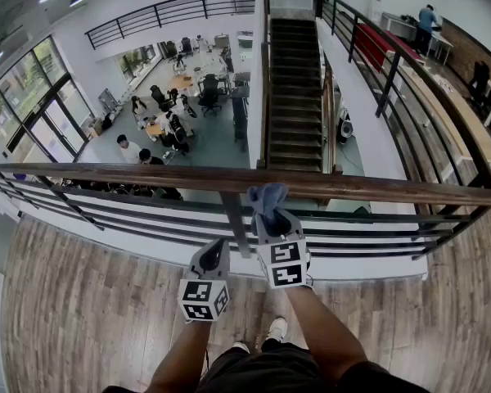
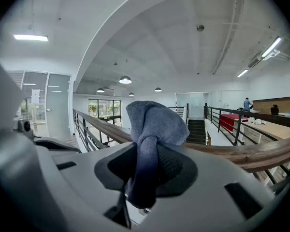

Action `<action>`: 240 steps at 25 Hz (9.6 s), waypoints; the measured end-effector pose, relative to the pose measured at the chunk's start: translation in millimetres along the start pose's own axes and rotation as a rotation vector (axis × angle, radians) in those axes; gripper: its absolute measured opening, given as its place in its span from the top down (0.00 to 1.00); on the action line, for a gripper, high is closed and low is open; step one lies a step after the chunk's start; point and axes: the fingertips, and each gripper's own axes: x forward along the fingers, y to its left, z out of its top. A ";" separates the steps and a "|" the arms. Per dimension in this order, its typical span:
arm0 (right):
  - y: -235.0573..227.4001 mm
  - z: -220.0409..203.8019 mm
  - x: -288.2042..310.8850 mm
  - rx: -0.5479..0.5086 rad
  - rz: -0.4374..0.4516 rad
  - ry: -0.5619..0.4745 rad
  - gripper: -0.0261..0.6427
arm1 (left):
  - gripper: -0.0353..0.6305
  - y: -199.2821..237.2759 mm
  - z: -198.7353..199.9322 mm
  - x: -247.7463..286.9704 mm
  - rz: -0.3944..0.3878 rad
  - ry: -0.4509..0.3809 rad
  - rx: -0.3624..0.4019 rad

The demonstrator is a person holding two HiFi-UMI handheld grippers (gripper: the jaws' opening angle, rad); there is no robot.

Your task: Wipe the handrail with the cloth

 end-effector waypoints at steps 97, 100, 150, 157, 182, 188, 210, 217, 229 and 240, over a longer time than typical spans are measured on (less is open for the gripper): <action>-612.0 -97.0 -203.1 -0.172 -0.230 0.441 0.80 | 0.94 -522.1 -6.0 288.9 -0.252 0.076 -0.012; -644.4 -106.4 -222.4 -0.171 -0.250 0.461 0.80 | 0.94 -550.4 -5.6 301.3 -0.260 0.071 -0.026; -1033.4 -176.7 -505.0 -0.141 -0.485 0.510 0.80 | 0.94 -849.6 -31.4 321.1 -0.229 0.133 0.080; -1033.8 -168.9 -503.0 -0.206 -0.530 0.423 0.81 | 0.94 -834.5 -39.5 323.3 -0.220 0.125 0.047; -339.6 -133.4 -173.8 -0.191 0.197 0.143 0.81 | 0.94 -319.1 -73.0 124.2 0.252 0.078 -0.080; -197.8 -148.5 -46.0 -0.194 0.286 0.132 0.81 | 0.94 -187.2 -103.8 83.2 0.349 0.098 -0.071; -18.4 -228.9 208.9 -0.421 0.257 0.474 0.80 | 0.94 0.2 -185.4 5.7 0.473 0.226 -0.217; -24.0 -236.3 207.6 -0.365 0.291 0.519 0.80 | 0.94 -20.2 -190.1 17.2 0.455 0.217 -0.219; -103.9 -244.7 160.8 -0.222 0.262 0.527 0.80 | 0.94 -74.1 -183.0 65.7 0.381 0.223 -0.207; -204.9 -262.0 103.3 -0.107 0.191 0.554 0.80 | 0.94 -147.1 -178.0 128.4 0.256 0.250 -0.135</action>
